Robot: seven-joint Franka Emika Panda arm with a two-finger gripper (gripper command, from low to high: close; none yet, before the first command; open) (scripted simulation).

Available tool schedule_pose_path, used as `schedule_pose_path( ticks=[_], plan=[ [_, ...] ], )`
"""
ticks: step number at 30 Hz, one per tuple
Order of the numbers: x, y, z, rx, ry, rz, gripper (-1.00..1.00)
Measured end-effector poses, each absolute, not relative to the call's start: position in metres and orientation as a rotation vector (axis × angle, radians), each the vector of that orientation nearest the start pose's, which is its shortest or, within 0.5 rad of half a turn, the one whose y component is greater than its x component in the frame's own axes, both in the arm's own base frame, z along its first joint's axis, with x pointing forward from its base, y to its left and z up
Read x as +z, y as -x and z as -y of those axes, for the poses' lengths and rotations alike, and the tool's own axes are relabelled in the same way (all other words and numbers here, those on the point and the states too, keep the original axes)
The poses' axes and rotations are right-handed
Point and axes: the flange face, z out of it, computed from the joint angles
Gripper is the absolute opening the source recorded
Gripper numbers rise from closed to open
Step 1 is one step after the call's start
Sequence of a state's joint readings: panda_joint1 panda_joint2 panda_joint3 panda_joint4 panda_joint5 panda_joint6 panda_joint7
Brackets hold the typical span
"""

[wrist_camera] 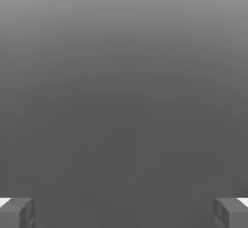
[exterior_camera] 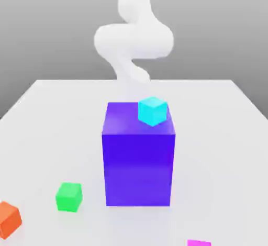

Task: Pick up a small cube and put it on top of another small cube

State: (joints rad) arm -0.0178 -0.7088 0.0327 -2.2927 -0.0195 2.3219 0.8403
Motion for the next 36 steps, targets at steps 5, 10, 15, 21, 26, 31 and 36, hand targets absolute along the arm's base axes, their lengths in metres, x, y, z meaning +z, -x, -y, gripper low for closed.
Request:
schedule_pose_path(
  ticks=[5,10,15,21,26,31,36],
  plan=[
    [0.62,-0.44,-0.028,-0.858,2.582,-1.162,0.0],
    [0.548,-0.488,-0.045,-0.729,2.662,-1.23,0.0],
    [0.469,-0.523,-0.062,-0.584,2.729,-1.285,0.0],
    [0.368,-0.546,-0.086,-0.391,2.787,-1.332,0.0],
    [0.284,-0.55,-0.104,-0.216,2.809,-1.373,0.0],
    [0.204,-0.541,-0.127,-0.033,2.809,-1.404,0.0],
    [0.132,-0.538,-0.131,-0.001,2.807,-1.41,-1.0]
  ],
)
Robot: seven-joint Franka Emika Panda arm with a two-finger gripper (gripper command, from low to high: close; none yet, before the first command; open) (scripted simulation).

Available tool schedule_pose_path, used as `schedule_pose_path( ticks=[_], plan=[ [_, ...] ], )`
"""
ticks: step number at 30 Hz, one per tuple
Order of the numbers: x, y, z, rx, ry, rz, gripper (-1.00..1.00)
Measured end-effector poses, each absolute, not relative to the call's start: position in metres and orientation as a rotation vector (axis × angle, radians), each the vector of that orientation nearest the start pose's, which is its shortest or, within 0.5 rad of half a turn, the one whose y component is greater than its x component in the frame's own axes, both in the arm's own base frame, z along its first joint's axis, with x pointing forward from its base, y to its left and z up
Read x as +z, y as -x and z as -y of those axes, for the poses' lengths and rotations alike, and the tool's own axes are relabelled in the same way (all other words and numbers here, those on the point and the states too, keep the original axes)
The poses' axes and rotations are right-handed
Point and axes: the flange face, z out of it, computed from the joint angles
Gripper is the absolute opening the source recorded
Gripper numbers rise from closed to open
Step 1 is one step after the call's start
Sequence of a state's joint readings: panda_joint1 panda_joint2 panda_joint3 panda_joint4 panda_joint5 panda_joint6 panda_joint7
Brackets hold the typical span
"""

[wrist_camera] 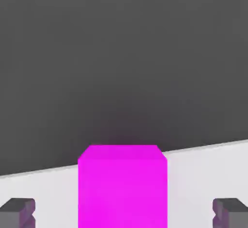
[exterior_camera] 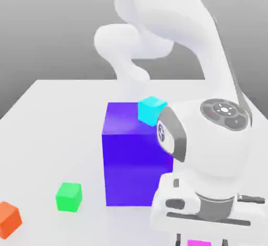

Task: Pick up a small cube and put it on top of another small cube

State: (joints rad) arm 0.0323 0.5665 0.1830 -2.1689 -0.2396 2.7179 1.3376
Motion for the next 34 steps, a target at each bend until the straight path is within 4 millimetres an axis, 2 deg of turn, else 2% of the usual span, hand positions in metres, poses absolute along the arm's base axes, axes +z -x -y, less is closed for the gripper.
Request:
schedule_pose_path(
  ticks=[5,6,8,11,14,18,21,23,25,27,28,29,31,32,34],
  plan=[
    [0.132,-0.539,-0.131,-0.002,2.805,-1.41,-1.0],
    [0.128,-0.538,-0.131,-0.002,2.806,-1.409,-1.0],
    [0.143,-0.539,-0.131,-0.001,2.804,-1.411,-1.0],
    [0.184,-0.538,-0.128,-0.001,2.806,-1.412,-1.0],
    [0.201,-0.525,-0.068,-0.003,2.801,-1.466,-1.0],
    [0.217,-0.49,0.023,0.001,2.767,-1.562,-1.0],
    [0.228,-0.453,0.084,0.005,2.722,-1.635,-1.0],
    [0.235,-0.419,0.132,0.006,2.657,-1.723,-1.0],
    [0.241,-0.385,0.165,0.003,2.6,-1.781,-1.0],
    [0.231,-0.364,0.189,0.001,2.547,-1.844,-1.0],
    [0.222,-0.361,0.192,0.0,2.541,-1.851,-1.0],
    [0.212,-0.369,0.175,0.0,2.585,-1.789,-1.0],
    [0.19,-0.371,0.168,0.001,2.6,-1.764,-1.0],
    [0.182,-0.371,0.167,0.0,2.602,-1.761,1.0],
    [0.182,-0.371,0.167,0.0,2.602,-1.761,1.0]
  ],
)
